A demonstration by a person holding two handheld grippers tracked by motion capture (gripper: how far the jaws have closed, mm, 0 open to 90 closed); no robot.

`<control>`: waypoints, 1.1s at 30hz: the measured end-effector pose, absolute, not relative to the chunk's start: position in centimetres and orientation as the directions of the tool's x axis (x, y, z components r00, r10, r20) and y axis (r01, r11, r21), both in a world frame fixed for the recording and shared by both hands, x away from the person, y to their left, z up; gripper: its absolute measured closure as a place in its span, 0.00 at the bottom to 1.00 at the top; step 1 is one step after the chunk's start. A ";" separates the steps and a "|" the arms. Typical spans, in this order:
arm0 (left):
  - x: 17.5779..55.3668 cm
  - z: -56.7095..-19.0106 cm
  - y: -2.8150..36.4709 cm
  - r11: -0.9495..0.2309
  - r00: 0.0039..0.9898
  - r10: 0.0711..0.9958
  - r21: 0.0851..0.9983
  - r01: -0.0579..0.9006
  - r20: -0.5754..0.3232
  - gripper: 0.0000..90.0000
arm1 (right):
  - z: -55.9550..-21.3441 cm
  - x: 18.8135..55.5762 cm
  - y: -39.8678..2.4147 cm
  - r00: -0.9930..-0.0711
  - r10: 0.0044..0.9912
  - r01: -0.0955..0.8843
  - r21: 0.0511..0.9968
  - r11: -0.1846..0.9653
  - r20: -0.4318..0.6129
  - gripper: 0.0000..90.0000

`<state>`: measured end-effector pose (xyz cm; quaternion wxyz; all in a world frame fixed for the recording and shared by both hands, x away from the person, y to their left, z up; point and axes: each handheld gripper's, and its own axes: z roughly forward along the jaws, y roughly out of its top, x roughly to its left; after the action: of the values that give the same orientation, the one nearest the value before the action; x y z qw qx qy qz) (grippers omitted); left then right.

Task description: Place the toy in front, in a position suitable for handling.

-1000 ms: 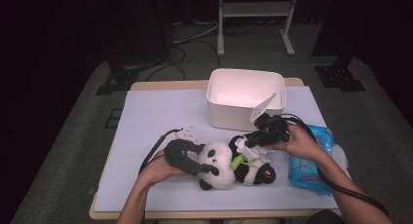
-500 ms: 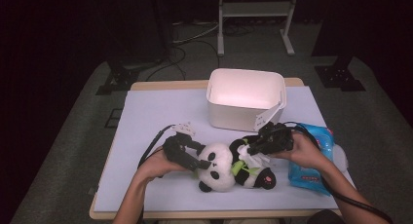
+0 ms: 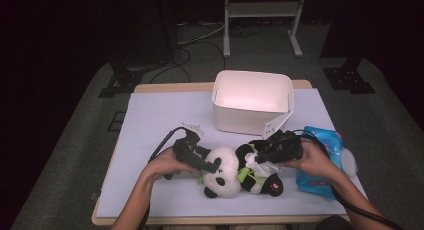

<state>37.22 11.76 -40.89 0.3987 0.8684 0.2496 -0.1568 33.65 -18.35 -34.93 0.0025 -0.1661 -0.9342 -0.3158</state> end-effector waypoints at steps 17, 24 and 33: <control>37.1 -37.9 11.2 -0.584 0.920 0.223 0.711 0.391 -0.323 0.29 | -33.2 33.8 -19.3 -0.938 0.335 0.314 0.632 0.708 0.090 0.96; 36.8 -35.7 11.6 -0.628 0.957 0.231 0.723 0.286 -0.178 0.30 | -31.4 34.6 -19.2 -0.933 0.353 0.310 0.645 0.698 0.067 0.96; 35.6 -35.4 12.8 -0.635 0.971 0.218 0.741 0.219 -0.100 0.32 | -30.8 36.1 -19.6 -0.922 0.377 0.336 0.650 0.681 0.081 0.96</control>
<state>35.65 12.76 -35.42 0.4101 0.9040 0.1206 -0.0006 36.14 -19.63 -30.76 -0.0296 -0.1946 -0.9164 -0.3485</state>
